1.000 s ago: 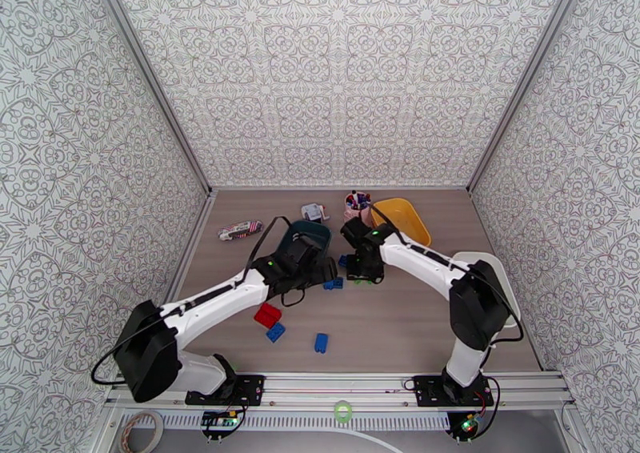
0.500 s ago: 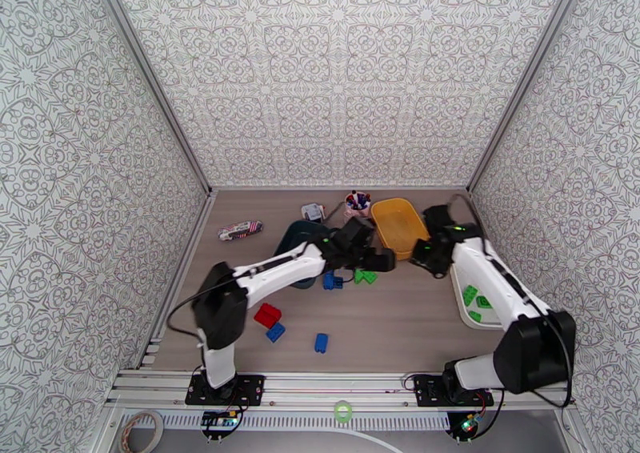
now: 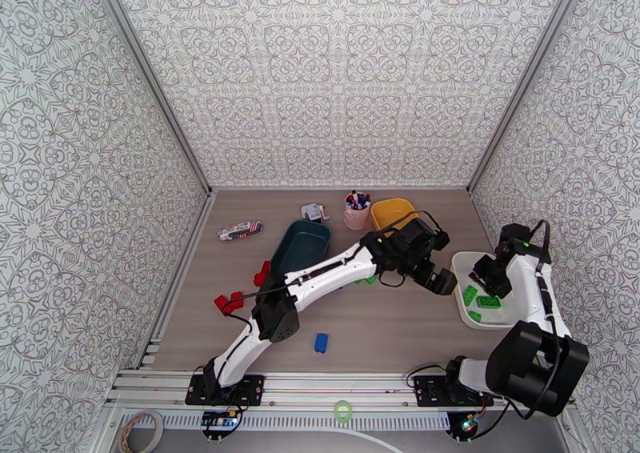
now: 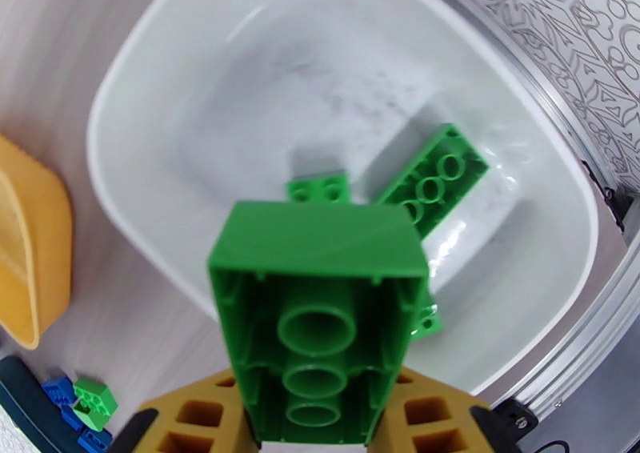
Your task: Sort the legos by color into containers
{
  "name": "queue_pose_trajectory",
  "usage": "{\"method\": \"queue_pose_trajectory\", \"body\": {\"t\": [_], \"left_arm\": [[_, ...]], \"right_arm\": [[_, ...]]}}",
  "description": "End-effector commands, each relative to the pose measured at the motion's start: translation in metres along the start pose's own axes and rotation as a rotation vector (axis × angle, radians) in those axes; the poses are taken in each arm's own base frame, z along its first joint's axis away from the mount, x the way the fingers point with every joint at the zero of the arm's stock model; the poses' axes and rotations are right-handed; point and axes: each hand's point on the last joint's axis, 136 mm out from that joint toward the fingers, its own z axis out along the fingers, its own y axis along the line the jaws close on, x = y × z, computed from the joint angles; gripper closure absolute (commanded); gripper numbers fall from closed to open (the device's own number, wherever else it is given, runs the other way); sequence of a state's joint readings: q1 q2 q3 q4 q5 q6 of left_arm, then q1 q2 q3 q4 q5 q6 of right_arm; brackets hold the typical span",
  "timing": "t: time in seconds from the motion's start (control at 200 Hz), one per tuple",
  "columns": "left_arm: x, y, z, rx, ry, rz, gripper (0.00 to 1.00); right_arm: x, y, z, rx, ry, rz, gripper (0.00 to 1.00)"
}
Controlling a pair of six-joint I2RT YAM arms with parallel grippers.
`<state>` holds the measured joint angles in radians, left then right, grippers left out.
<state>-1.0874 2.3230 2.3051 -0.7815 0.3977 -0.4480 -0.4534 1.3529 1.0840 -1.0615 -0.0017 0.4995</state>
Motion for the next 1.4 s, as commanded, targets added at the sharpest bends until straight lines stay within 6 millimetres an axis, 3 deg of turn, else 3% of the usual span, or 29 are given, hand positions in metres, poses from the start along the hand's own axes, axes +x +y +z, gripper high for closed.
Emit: {"method": "queue_pose_trajectory", "body": {"t": [0.0,0.185,0.355,0.4,0.42,0.505,0.54,0.685,0.82,0.99,1.175,1.395], "left_arm": [[0.008,0.004,0.000,-0.008,0.043,0.021,0.01],[0.000,0.012,-0.009,-0.037,0.009,0.006,0.01],[-0.012,0.029,-0.028,-0.082,-0.056,-0.031,0.01],[-0.011,0.042,-0.027,-0.111,-0.063,-0.052,0.01],[-0.018,0.039,-0.041,-0.114,-0.094,-0.050,0.01],[-0.024,0.055,-0.058,-0.163,-0.142,-0.083,0.01],[-0.020,0.074,-0.062,-0.230,-0.152,-0.111,0.01],[-0.019,0.120,-0.100,-0.360,-0.242,-0.226,0.01],[-0.004,0.161,-0.138,-0.445,-0.318,-0.356,0.01],[0.035,0.205,-0.177,-0.520,-0.371,-0.516,0.01],[0.079,0.230,-0.212,-0.559,-0.429,-0.644,0.01],[0.117,0.236,-0.229,-0.558,-0.472,-0.738,0.01]], "right_arm": [[-0.001,-0.006,0.006,0.007,0.018,-0.011,0.53],[-0.006,-0.001,-0.002,-0.018,0.000,-0.013,0.32],[-0.006,0.020,-0.016,-0.129,-0.017,-0.030,0.30],[-0.004,0.027,-0.020,-0.154,-0.023,-0.048,0.30],[-0.003,0.030,-0.022,-0.164,-0.026,-0.058,0.30],[0.007,0.052,-0.030,-0.211,-0.033,-0.131,0.29],[0.013,0.062,-0.032,-0.230,-0.029,-0.162,0.28],[0.049,0.108,-0.031,-0.285,0.011,-0.335,0.27],[0.088,0.146,-0.026,-0.322,0.049,-0.500,0.26],[0.149,0.186,-0.017,-0.343,0.114,-0.760,0.25],[0.196,0.200,0.002,-0.287,0.168,-0.973,0.26],[0.213,0.201,0.032,-0.169,0.190,-1.091,0.35]]}}
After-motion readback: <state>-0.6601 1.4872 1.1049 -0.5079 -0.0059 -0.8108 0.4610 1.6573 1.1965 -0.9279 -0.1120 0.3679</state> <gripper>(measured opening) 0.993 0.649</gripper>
